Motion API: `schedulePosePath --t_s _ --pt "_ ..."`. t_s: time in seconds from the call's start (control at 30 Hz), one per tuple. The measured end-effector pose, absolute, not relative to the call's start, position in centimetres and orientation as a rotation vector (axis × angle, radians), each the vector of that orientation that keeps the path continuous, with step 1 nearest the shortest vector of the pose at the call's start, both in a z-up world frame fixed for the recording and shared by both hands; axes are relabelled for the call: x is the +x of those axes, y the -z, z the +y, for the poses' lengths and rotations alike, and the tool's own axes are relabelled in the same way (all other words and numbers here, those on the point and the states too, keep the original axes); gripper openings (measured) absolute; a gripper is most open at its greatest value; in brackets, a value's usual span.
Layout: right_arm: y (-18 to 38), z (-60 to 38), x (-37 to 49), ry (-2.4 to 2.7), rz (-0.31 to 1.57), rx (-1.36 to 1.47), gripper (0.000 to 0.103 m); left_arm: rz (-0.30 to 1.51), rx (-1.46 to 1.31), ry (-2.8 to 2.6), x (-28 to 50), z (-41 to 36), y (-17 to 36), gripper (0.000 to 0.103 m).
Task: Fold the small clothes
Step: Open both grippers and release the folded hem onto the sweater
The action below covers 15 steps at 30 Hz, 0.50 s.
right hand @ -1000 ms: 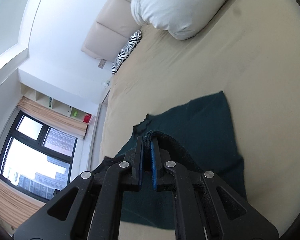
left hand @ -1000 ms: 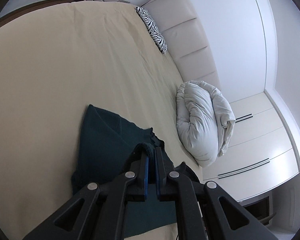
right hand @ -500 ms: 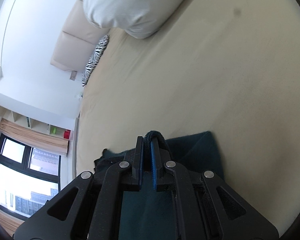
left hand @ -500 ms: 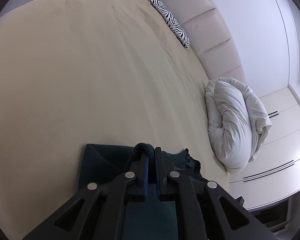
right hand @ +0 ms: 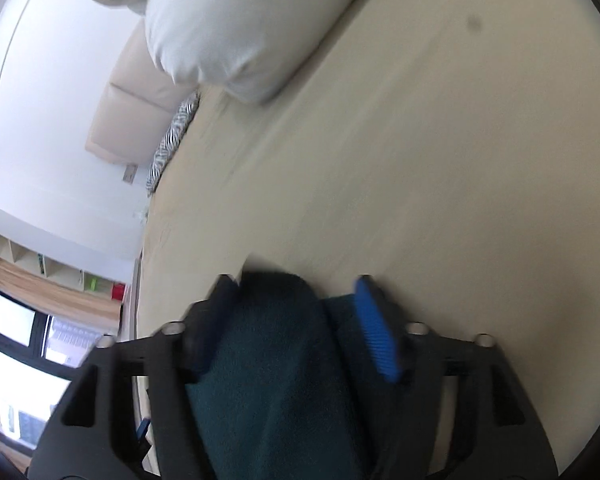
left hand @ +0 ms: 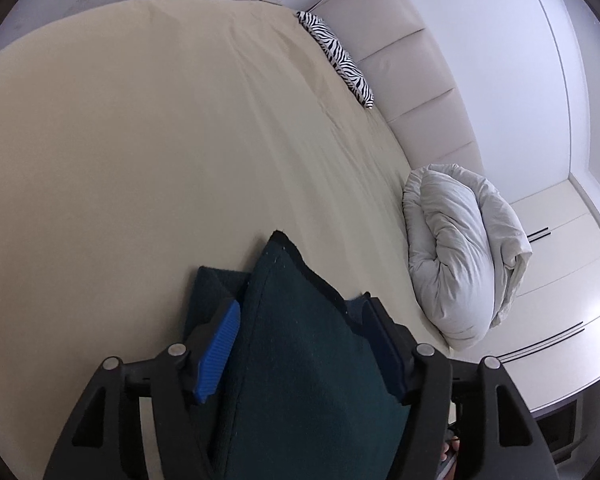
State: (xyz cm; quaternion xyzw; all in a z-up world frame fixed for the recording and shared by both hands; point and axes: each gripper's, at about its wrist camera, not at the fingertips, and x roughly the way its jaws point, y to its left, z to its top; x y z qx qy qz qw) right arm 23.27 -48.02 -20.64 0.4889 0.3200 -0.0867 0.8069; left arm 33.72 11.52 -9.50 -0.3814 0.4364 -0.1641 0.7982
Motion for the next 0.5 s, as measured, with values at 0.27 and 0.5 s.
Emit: schedulePosePath --t_s 0.27,0.5 --pt "16.9 -42.9 18.5 0.12 0.778 0.697 0.061 0.932 -0.629 0.332 25.2 10.9 9.2 0.066" --pt "15.8 -38.3 9.8 0.078 0.796 0.536 0.057 0.93 -0.468 0.312 21.0 9.5 9.9 0.057"
